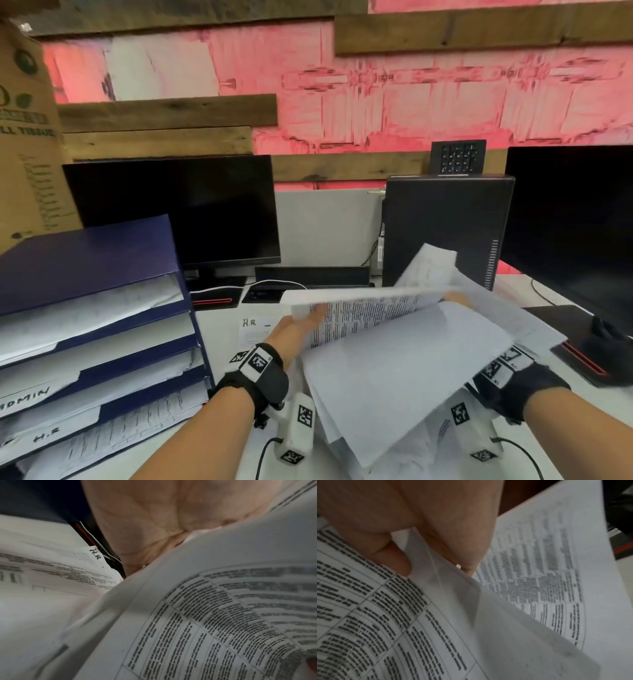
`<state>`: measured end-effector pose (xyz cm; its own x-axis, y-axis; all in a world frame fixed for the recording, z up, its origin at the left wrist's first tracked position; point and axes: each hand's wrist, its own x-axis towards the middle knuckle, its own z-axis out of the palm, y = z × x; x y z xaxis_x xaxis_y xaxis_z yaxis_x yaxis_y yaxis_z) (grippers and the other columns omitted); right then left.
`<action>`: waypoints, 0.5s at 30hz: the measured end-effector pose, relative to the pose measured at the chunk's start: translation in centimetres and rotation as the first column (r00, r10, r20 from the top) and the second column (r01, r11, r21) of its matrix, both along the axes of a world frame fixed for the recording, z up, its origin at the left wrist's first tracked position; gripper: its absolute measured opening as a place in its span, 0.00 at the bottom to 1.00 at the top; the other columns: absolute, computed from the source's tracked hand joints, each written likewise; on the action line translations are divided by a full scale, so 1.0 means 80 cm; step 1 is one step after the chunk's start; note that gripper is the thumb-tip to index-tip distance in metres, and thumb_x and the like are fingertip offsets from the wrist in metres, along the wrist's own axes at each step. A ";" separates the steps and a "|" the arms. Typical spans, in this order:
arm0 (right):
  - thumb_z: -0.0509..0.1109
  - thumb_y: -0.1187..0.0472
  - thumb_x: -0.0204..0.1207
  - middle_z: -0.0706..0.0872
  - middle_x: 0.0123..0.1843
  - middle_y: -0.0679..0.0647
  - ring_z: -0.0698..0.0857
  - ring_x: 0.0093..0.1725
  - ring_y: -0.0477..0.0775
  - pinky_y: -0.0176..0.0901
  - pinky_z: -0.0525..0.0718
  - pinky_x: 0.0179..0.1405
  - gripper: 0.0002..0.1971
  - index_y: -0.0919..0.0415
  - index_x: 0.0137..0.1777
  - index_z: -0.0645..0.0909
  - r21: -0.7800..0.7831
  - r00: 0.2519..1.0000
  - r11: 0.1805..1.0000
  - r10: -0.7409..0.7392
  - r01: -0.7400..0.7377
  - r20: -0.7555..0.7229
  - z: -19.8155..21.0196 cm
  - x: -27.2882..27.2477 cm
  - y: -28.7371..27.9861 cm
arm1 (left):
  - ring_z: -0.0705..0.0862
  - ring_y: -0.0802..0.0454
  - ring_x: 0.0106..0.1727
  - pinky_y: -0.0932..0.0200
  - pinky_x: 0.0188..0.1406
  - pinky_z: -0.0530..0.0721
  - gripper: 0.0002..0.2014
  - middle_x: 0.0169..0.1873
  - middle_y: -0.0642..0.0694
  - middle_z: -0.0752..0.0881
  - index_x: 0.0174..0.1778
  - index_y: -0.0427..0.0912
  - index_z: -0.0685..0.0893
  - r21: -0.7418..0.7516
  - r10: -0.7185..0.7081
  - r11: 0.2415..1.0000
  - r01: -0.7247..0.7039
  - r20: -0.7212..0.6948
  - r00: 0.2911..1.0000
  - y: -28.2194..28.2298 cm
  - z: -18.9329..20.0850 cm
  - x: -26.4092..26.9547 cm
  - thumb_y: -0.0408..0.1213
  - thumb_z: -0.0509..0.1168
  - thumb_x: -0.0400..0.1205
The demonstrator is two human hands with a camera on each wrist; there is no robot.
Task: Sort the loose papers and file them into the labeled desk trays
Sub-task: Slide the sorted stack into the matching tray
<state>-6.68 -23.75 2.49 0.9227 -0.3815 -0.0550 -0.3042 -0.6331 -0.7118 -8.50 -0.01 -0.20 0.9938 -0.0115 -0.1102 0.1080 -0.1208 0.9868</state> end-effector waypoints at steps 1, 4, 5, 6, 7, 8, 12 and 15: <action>0.53 0.66 0.86 0.74 0.72 0.68 0.73 0.73 0.66 0.51 0.69 0.71 0.18 0.72 0.72 0.69 -0.027 1.000 0.999 0.029 -0.029 0.005 0.006 -0.002 0.001 | 0.73 0.53 0.60 0.60 0.66 0.68 0.14 0.56 0.54 0.75 0.64 0.50 0.68 -0.030 0.000 1.000 0.000 0.005 1.000 -0.002 0.003 -0.002 0.46 0.60 0.85; 0.59 0.68 0.83 0.84 0.61 0.61 0.82 0.62 0.60 0.45 0.78 0.64 0.11 0.62 0.59 0.80 0.082 0.981 0.982 0.164 -0.172 0.104 0.012 -0.013 0.007 | 0.77 0.51 0.60 0.58 0.64 0.72 0.22 0.64 0.47 0.79 0.71 0.42 0.72 -0.041 0.044 0.998 -0.043 0.041 0.998 -0.001 0.006 -0.002 0.49 0.62 0.84; 0.62 0.71 0.81 0.86 0.48 0.56 0.84 0.51 0.57 0.47 0.82 0.57 0.10 0.59 0.47 0.82 0.110 0.954 0.961 0.232 -0.255 0.189 0.009 -0.018 0.007 | 0.78 0.51 0.61 0.57 0.65 0.73 0.20 0.65 0.48 0.79 0.70 0.43 0.74 -0.026 0.057 0.998 -0.056 0.071 0.996 0.001 0.002 0.003 0.48 0.61 0.85; 0.65 0.75 0.77 0.85 0.40 0.52 0.84 0.44 0.54 0.46 0.84 0.50 0.13 0.57 0.38 0.81 0.193 0.926 0.932 0.245 -0.307 0.287 0.000 -0.018 0.004 | 0.79 0.50 0.63 0.55 0.68 0.73 0.20 0.67 0.47 0.80 0.70 0.42 0.75 -0.024 0.068 0.998 -0.066 0.074 0.995 0.003 0.002 0.003 0.48 0.59 0.85; 0.67 0.77 0.74 0.85 0.38 0.51 0.84 0.42 0.52 0.46 0.85 0.48 0.13 0.57 0.38 0.81 0.264 0.915 0.914 0.211 -0.309 0.343 -0.007 -0.017 0.000 | 0.79 0.49 0.64 0.53 0.70 0.73 0.20 0.67 0.46 0.80 0.70 0.42 0.75 -0.030 0.077 0.997 -0.075 0.073 0.994 0.005 0.001 0.005 0.49 0.57 0.86; 0.69 0.77 0.73 0.87 0.41 0.52 0.86 0.45 0.52 0.50 0.86 0.52 0.12 0.59 0.41 0.83 0.312 0.914 0.907 0.157 -0.284 0.374 -0.009 -0.015 0.000 | 0.78 0.48 0.65 0.51 0.71 0.72 0.19 0.66 0.47 0.80 0.68 0.44 0.75 -0.060 0.072 0.996 -0.069 0.048 0.996 0.008 0.002 0.006 0.50 0.55 0.87; 0.70 0.77 0.71 0.88 0.47 0.62 0.87 0.44 0.58 0.52 0.86 0.50 0.09 0.63 0.43 0.81 0.439 0.946 0.870 0.089 -0.226 0.312 -0.018 -0.004 0.001 | 0.81 0.42 0.56 0.47 0.60 0.75 0.17 0.57 0.41 0.84 0.59 0.45 0.80 -0.267 -0.021 0.964 0.003 -0.065 0.998 0.018 0.003 0.004 0.51 0.52 0.87; 0.71 0.79 0.69 0.85 0.40 0.57 0.83 0.39 0.54 0.40 0.79 0.37 0.12 0.61 0.38 0.78 0.454 0.948 0.875 0.015 -0.166 0.318 -0.019 0.002 0.004 | 0.82 0.40 0.59 0.47 0.55 0.79 0.19 0.60 0.39 0.85 0.66 0.45 0.80 -0.336 -0.004 0.942 -0.004 -0.024 1.000 0.026 -0.001 0.004 0.45 0.50 0.87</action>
